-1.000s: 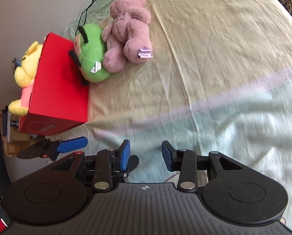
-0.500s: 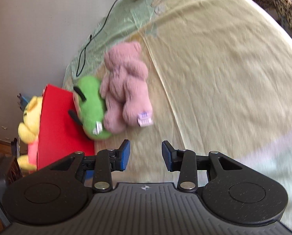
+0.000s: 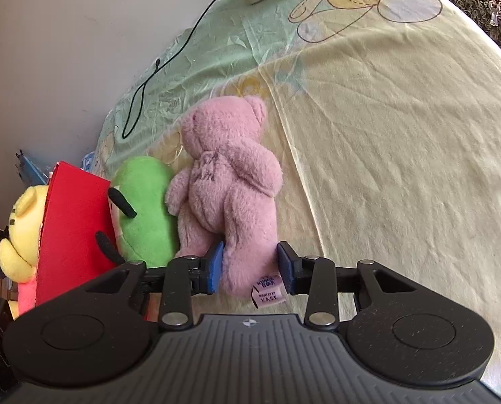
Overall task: Organize objects
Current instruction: 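Close the right gripper on the mauve teddy bear's body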
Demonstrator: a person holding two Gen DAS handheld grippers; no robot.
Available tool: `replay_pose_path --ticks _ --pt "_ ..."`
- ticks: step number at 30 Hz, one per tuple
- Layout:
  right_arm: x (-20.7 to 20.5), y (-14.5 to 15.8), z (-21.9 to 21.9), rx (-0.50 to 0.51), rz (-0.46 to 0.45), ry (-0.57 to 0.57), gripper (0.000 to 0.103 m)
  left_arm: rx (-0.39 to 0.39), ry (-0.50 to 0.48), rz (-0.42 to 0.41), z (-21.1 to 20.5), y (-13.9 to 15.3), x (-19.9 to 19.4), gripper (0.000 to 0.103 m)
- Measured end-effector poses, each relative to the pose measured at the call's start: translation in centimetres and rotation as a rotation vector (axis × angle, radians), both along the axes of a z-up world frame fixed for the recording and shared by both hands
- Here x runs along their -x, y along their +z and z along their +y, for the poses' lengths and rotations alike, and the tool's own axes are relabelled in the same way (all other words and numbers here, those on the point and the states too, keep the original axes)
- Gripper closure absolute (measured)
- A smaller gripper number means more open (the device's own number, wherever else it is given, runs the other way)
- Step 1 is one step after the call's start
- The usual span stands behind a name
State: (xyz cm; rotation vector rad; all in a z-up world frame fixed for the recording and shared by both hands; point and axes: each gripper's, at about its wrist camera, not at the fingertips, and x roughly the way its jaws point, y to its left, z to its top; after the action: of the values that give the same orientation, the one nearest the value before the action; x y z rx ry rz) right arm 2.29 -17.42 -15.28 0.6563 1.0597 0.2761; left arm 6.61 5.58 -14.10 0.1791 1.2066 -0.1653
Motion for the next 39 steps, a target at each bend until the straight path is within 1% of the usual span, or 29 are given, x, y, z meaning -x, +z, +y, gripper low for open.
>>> replay_pose_path --ticks 2,5,9,15,21,22,23,25,27,28,30,32,33,34,36,37,39 --pt "-0.1 -0.1 -0.2 -0.007 0.001 -0.007 0.07 0.001 0.005 -0.002 0.1 0.1 -0.3 0.002" --pt "0.2 -0.1 -0.5 -0.018 0.005 -0.013 0.071 0.002 0.012 -0.001 0.1 0.2 -0.6 0.002" --pt "1.3 0.3 -0.9 0.004 -0.007 -0.007 0.072 0.016 0.009 0.001 0.0 0.5 -0.8 0.002" --pt "3.8 0.2 -2.3 -0.008 0.011 -0.015 0.072 0.011 -0.013 0.014 -0.8 0.0 -0.4 0.002" --pt "6.8 0.1 -4.2 -0.023 0.035 -0.033 0.072 0.035 -0.053 0.022 -1.0 0.1 -0.4 0.002" --pt "7.2 0.1 -4.5 -0.027 0.04 -0.032 0.072 0.042 -0.059 0.024 -1.5 0.1 0.3 0.002" --pt "7.6 0.1 -4.7 -0.029 0.045 -0.029 0.072 0.047 -0.064 0.025 -2.6 0.2 2.5 0.002" --pt "8.3 0.1 -4.9 -0.034 0.051 -0.023 0.072 0.053 -0.079 0.023 -2.8 0.6 3.5 0.002" --pt "8.8 0.0 -5.1 -0.046 0.048 -0.012 0.071 0.05 -0.092 0.009 -3.1 0.8 3.7 0.002" --pt "8.8 0.0 -5.4 -0.061 0.044 -0.017 0.068 0.043 -0.094 -0.001 -3.2 0.7 3.2 0.002" --pt "8.4 -0.1 -6.0 -0.105 0.04 -0.039 0.068 0.034 -0.098 -0.014 -3.1 0.7 2.5 0.002" --pt "7.8 0.0 -6.7 -0.139 0.021 -0.068 0.068 0.042 -0.093 -0.019 -3.2 1.0 2.7 0.002" --pt "7.4 0.2 -7.0 -0.152 0.006 -0.081 0.068 0.051 -0.092 -0.017 -3.3 1.1 2.6 0.002" --pt "7.1 0.4 -7.2 -0.166 -0.008 -0.09 0.067 0.063 -0.095 -0.019 -3.6 0.9 1.6 0.002" --pt "6.3 0.7 -7.6 -0.192 -0.038 -0.09 0.062 0.076 -0.112 -0.035 -3.9 1.5 1.8 0.002" --pt "6.0 0.6 -7.6 -0.193 -0.046 -0.091 0.057 0.087 -0.123 -0.036 -4.0 1.6 1.6 0.002" --pt "5.0 0.3 -7.8 -0.176 -0.043 -0.097 0.057 0.13 -0.128 -0.024 -3.8 1.8 1.6 0.002"
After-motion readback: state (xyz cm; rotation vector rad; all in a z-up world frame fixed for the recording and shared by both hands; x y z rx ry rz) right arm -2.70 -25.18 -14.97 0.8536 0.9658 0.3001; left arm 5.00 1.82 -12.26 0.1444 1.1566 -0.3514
